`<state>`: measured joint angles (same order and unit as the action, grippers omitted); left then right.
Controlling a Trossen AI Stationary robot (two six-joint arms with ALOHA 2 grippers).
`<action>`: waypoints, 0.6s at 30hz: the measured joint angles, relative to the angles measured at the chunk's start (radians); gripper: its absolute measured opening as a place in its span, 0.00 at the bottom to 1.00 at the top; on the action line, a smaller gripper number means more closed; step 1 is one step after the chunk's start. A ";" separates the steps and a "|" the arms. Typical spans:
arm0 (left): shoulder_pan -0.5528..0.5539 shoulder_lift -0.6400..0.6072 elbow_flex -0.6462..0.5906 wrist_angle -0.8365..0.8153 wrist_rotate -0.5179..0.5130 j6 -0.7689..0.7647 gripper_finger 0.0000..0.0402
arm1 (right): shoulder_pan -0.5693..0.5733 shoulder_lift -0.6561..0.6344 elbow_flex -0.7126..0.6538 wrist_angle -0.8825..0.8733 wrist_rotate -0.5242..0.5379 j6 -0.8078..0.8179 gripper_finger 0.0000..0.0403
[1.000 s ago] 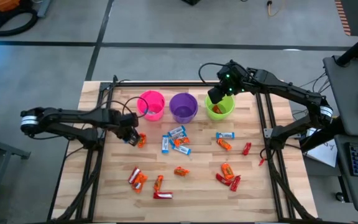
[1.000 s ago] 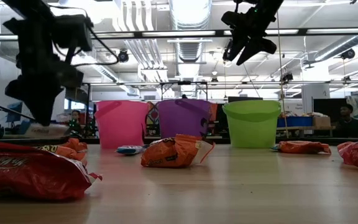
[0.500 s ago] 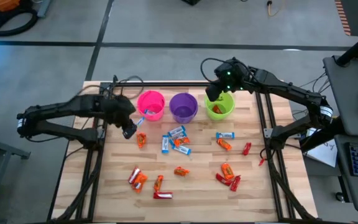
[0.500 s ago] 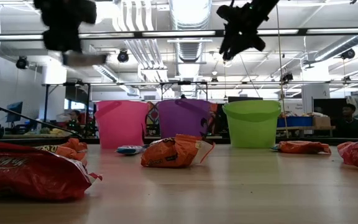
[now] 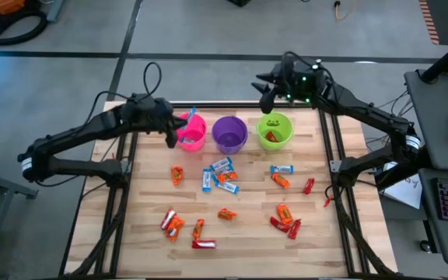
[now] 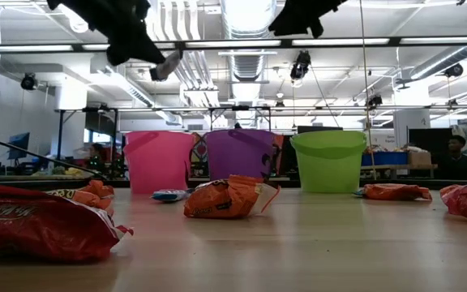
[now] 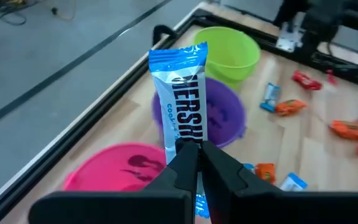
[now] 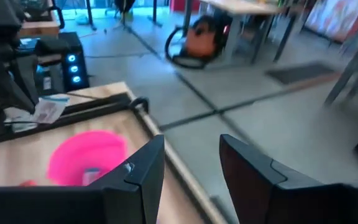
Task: Organize candy in baskets
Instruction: Put the white chocolate into the pink bucket
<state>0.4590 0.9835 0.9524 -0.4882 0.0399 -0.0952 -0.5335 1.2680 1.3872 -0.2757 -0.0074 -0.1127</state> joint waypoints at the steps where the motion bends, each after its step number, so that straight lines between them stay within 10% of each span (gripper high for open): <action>1: 0.010 0.009 0.000 0.004 0.000 0.000 0.00 | -0.007 -0.001 0.000 0.022 0.000 -0.022 0.36; 18: 0.146 0.193 -0.032 -0.018 0.009 0.061 0.00 | -0.268 0.011 -0.001 0.256 0.001 -0.163 0.36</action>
<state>0.6048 1.1767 0.9207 -0.5060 0.0491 -0.0338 -0.8011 1.2786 1.3861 -0.0193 -0.0066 -0.2756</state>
